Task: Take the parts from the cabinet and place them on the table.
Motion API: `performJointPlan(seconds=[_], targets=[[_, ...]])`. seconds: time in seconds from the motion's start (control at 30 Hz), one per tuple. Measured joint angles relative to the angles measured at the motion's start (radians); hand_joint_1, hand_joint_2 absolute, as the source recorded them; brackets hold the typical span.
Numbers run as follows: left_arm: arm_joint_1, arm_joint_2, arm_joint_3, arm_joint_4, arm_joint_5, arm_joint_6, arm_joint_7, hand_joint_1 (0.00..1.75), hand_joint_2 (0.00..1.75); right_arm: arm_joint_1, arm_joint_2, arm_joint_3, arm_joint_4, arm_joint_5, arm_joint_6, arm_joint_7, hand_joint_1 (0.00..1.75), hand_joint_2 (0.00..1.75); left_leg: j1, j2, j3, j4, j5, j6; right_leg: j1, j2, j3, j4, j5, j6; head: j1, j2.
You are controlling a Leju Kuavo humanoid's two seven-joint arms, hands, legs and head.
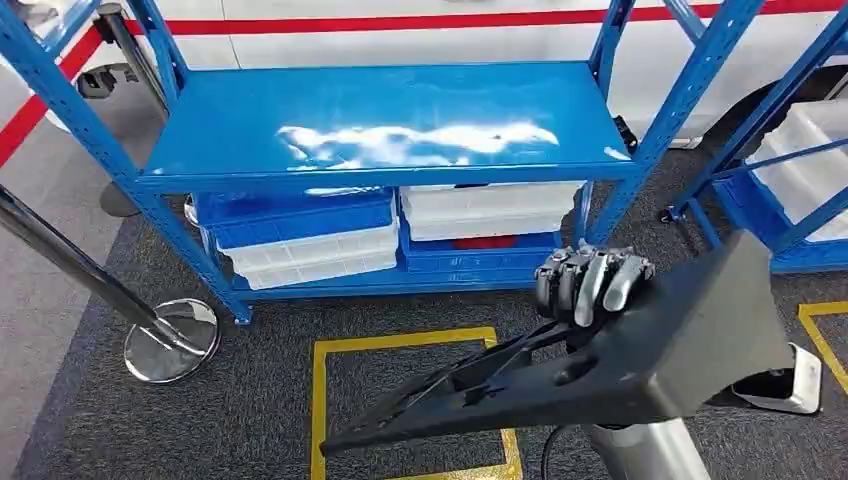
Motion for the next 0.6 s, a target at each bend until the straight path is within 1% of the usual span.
performJointPlan(seconds=[0.03, 0.07, 0.1, 0.13, 0.17, 0.2, 0.23, 0.27, 0.3, 0.33, 0.37, 0.4, 0.43, 0.47, 0.5, 0.53, 0.57, 0.6], targets=[[0.001, 0.0, 0.0, 0.002, 0.0, 0.001, 0.0, 0.0, 1.75, -0.001, 0.0, 0.002, 0.001, 0.0, 0.011, 0.0, 1.71, 1.75, 0.004, -0.002, -0.008, 0.006, -0.017, -0.005, -0.014, -0.005, -0.006, -0.012, 0.014, -0.015, 0.0, 0.0], [0.001, 0.0, 0.002, 0.003, 0.0, 0.003, 0.001, 0.0, 1.75, -0.002, -0.001, 0.002, 0.002, 0.001, 0.021, 0.0, 1.71, 1.75, 0.003, -0.005, -0.017, 0.028, -0.058, -0.007, -0.008, -0.007, -0.015, -0.012, 0.024, -0.021, 0.0, 0.0], [0.002, -0.001, 0.004, 0.003, -0.002, 0.003, 0.003, 0.0, 1.75, -0.005, -0.001, 0.002, 0.003, 0.003, 0.029, 0.0, 1.71, 1.75, 0.005, -0.006, -0.033, 0.088, -0.122, -0.006, -0.006, -0.009, -0.028, -0.01, 0.033, -0.032, 0.0, 0.0], [0.002, -0.001, 0.005, 0.003, -0.002, 0.003, 0.005, 0.0, 1.75, -0.009, -0.001, 0.002, 0.006, 0.003, 0.029, 0.0, 1.71, 1.75, 0.006, -0.006, -0.053, 0.172, -0.184, -0.008, -0.003, -0.009, -0.043, -0.007, 0.043, -0.035, 0.0, 0.0], [0.001, -0.001, 0.005, 0.003, -0.003, 0.004, 0.007, 0.0, 1.75, -0.014, -0.001, 0.002, 0.01, 0.003, 0.028, 0.0, 1.71, 1.75, 0.006, -0.006, -0.066, 0.246, -0.223, -0.01, 0.001, -0.009, -0.056, -0.004, 0.052, -0.037, 0.0, 0.0], [0.001, -0.001, 0.006, 0.003, -0.003, 0.004, 0.008, 0.0, 1.75, -0.018, -0.001, 0.002, 0.014, 0.003, 0.026, 0.0, 1.71, 1.75, 0.006, -0.006, -0.071, 0.305, -0.232, -0.011, 0.003, -0.009, -0.071, 0.0, 0.062, -0.037, 0.0, 0.0], [0.001, -0.001, 0.006, 0.003, -0.003, 0.005, 0.013, 0.0, 1.75, -0.022, -0.001, 0.003, 0.017, 0.0, 0.021, 0.0, 1.71, 1.75, 0.006, -0.006, -0.062, 0.323, -0.208, -0.011, 0.004, -0.008, -0.086, 0.005, 0.07, -0.036, 0.0, 0.0], [0.001, -0.001, 0.006, 0.003, -0.003, 0.006, 0.021, 0.0, 1.75, -0.029, -0.002, 0.006, 0.021, -0.007, 0.011, 0.0, 1.71, 1.75, 0.006, -0.006, -0.034, 0.303, -0.167, -0.01, 0.005, -0.008, -0.103, 0.012, 0.077, -0.035, 0.0, 0.0], [0.001, -0.001, 0.006, 0.003, -0.003, 0.008, 0.026, 0.0, 1.75, -0.037, -0.006, 0.008, 0.024, -0.013, 0.003, 0.0, 1.71, 1.75, 0.006, -0.007, 0.008, 0.252, -0.128, -0.008, 0.005, -0.006, -0.119, 0.02, 0.084, -0.032, 0.0, 0.0], [0.0, -0.001, 0.007, 0.003, -0.003, 0.011, 0.03, 0.0, 1.75, -0.04, -0.013, 0.008, 0.024, -0.017, 0.005, 0.0, 1.71, 1.75, 0.006, -0.008, 0.066, 0.172, -0.108, -0.003, 0.004, -0.005, -0.132, 0.028, 0.09, -0.028, 0.0, 0.0], [0.0, -0.001, 0.009, 0.005, -0.003, 0.015, 0.031, 0.0, 1.75, -0.033, -0.02, 0.007, 0.02, -0.018, 0.018, 0.0, 1.71, 1.75, 0.006, -0.014, 0.128, 0.083, -0.134, 0.003, 0.004, -0.005, -0.14, 0.034, 0.095, -0.022, 0.0, 0.0], [0.001, 0.0, 0.012, 0.007, -0.003, 0.017, 0.03, 0.0, 1.75, -0.017, -0.027, -0.005, 0.012, -0.013, 0.053, 0.0, 1.71, 1.75, 0.0, -0.02, 0.175, 0.003, -0.16, 0.005, 0.009, -0.007, -0.145, 0.039, 0.1, -0.015, 0.0, 0.0], [0.004, 0.0, 0.016, 0.009, -0.002, 0.018, 0.029, 0.0, 1.75, 0.007, -0.027, -0.025, 0.003, -0.003, 0.106, 0.0, 1.71, 1.75, -0.002, -0.02, 0.178, -0.008, -0.167, 0.007, 0.007, -0.01, -0.146, 0.034, 0.112, -0.009, 0.0, 0.0], [0.009, 0.0, 0.019, 0.011, -0.002, 0.017, 0.025, 0.0, 1.75, 0.032, -0.026, -0.05, -0.003, 0.008, 0.163, 0.0, 1.71, 1.75, -0.006, -0.021, 0.169, -0.008, -0.158, 0.011, 0.004, -0.011, -0.148, 0.03, 0.122, -0.002, 0.0, 0.0], [0.013, 0.0, 0.02, 0.014, -0.002, 0.015, 0.023, 0.0, 1.75, 0.053, -0.024, -0.08, -0.007, 0.014, 0.208, 0.0, 1.71, 1.75, -0.009, -0.021, 0.162, -0.007, -0.15, 0.017, 0.003, -0.011, -0.15, 0.026, 0.133, 0.005, 0.0, 0.0], [0.019, 0.0, 0.021, 0.016, -0.002, 0.012, 0.019, 0.0, 1.75, 0.073, -0.02, -0.112, -0.01, 0.022, 0.234, 0.0, 1.71, 1.75, 0.002, -0.016, 0.148, -0.018, -0.133, 0.029, 0.003, -0.009, -0.159, 0.027, 0.13, 0.013, 0.0, 0.0], [0.02, 0.0, 0.021, 0.017, -0.002, 0.005, 0.016, 0.0, 1.75, 0.086, -0.017, -0.135, -0.011, 0.034, 0.247, 0.0, 1.71, 1.75, 0.0, -0.01, 0.137, -0.016, -0.121, 0.036, 0.0, -0.007, -0.167, 0.041, 0.087, 0.016, 0.0, 0.0], [0.022, 0.0, 0.021, 0.018, -0.002, -0.001, 0.013, 0.0, 1.75, 0.097, -0.009, -0.154, -0.014, 0.05, 0.256, 0.0, 1.71, 1.75, -0.001, -0.008, 0.121, -0.015, -0.108, 0.046, 0.0, -0.006, -0.18, 0.086, 0.017, 0.016, 0.0, 0.0]])
